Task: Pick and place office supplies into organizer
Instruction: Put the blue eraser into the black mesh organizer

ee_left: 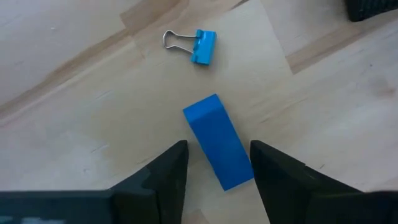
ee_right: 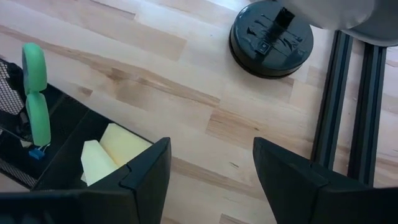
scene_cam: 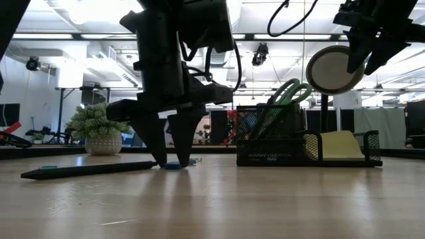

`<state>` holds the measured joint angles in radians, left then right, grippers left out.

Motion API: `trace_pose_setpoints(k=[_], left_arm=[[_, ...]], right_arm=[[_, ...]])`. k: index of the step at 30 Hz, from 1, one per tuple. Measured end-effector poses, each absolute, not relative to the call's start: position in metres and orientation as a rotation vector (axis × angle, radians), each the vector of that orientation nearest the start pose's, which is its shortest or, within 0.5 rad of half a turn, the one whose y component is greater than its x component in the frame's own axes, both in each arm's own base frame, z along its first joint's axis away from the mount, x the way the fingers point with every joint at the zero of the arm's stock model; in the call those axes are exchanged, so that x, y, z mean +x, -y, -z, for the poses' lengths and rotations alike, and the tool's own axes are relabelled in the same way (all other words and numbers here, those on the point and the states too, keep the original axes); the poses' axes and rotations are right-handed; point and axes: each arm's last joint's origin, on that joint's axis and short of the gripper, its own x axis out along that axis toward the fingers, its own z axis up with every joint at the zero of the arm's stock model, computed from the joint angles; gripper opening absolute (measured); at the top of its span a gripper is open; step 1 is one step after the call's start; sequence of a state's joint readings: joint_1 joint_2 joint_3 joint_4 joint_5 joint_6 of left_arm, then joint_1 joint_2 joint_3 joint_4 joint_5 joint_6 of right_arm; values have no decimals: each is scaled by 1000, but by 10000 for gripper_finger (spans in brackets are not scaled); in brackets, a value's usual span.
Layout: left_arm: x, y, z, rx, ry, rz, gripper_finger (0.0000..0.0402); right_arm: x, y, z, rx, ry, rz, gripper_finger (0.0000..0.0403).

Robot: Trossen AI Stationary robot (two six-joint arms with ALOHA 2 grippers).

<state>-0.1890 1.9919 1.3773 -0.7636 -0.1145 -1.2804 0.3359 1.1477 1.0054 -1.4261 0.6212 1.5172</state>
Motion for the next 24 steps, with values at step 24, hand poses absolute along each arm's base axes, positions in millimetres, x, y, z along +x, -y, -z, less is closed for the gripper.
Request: trace_pose_setpoints(k=[24], left_arm=[[392, 71, -185, -745, -1077, -681, 49]], right_arm=[[160, -38, -278, 547, -845, 1112, 219]])
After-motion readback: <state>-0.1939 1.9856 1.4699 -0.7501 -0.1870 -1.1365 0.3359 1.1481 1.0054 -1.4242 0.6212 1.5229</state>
